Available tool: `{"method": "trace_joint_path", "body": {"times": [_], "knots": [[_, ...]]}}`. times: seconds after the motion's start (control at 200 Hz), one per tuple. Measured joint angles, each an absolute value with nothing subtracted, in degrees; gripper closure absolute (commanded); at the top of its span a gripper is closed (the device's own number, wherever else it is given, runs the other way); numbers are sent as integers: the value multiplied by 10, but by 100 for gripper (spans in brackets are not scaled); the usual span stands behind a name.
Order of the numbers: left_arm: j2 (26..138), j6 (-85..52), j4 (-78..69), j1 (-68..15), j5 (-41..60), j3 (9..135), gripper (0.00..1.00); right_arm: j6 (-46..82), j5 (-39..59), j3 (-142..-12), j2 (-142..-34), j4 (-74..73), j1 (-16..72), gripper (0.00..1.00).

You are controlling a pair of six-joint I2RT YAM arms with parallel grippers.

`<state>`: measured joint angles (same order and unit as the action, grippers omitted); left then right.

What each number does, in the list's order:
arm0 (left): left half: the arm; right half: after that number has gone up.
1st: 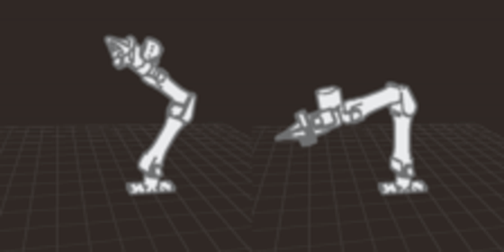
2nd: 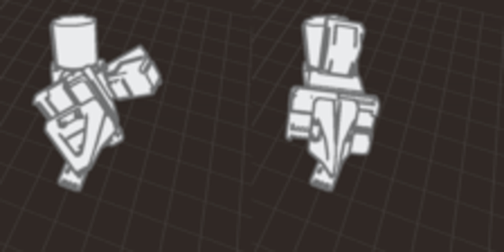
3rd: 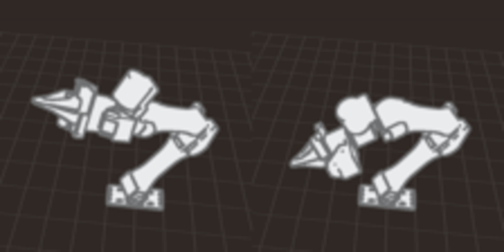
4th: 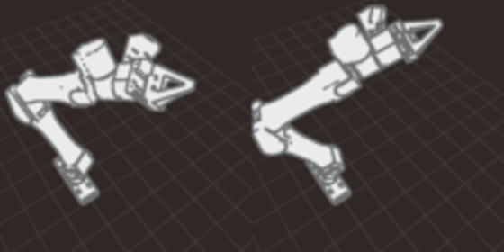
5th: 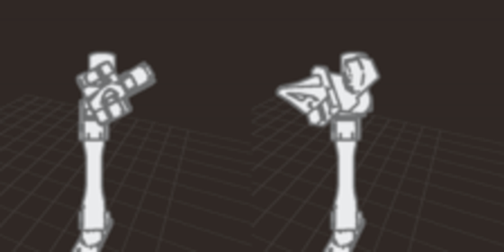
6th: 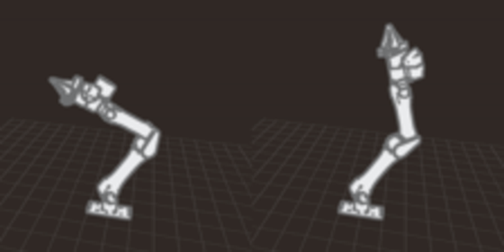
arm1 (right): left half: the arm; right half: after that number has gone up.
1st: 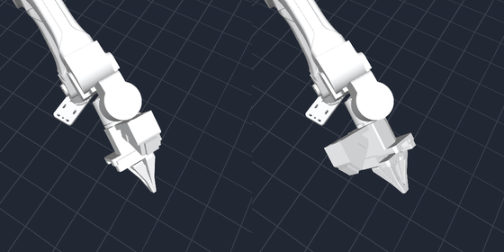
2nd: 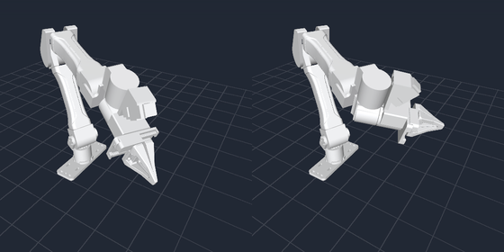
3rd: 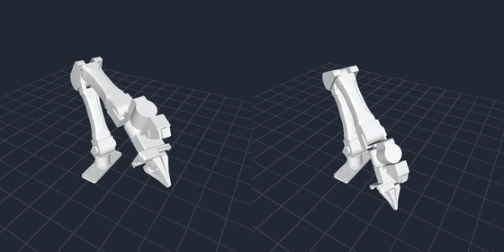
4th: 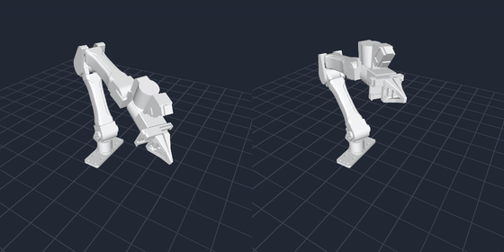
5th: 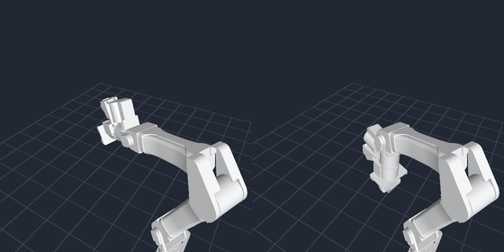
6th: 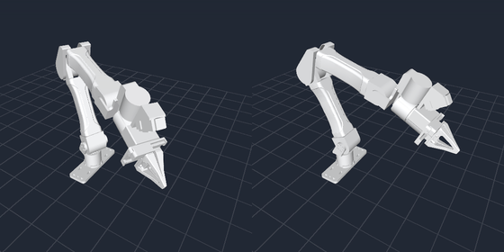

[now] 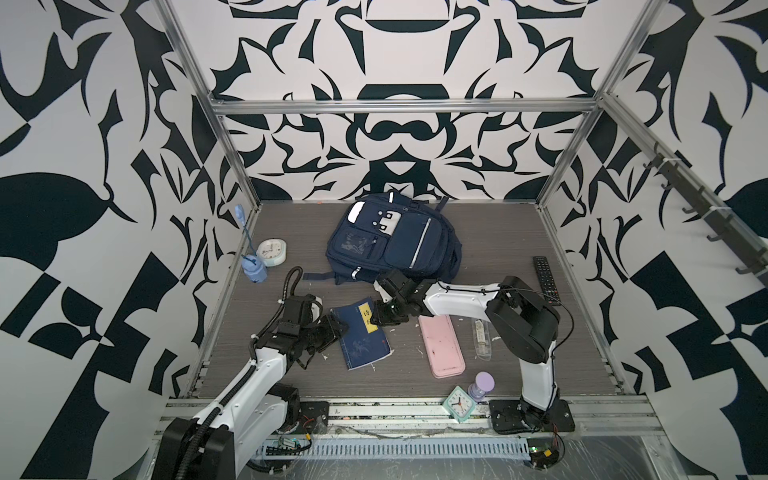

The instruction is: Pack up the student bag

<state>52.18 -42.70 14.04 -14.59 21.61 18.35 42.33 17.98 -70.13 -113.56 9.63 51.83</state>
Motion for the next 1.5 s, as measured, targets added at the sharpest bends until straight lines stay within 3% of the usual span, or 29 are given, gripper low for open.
{"method": "trace_joint_path", "body": {"times": [0.585,0.83,1.499], "knots": [[492,-434,79,-151,270,182,54,423,190,-696,-1136,84,529,74],[490,-386,226,-152,183,256,43,423,192,-685,-1132,70,529,74],[640,-394,300,-152,112,272,41,413,177,-682,-1126,84,538,85]]}}
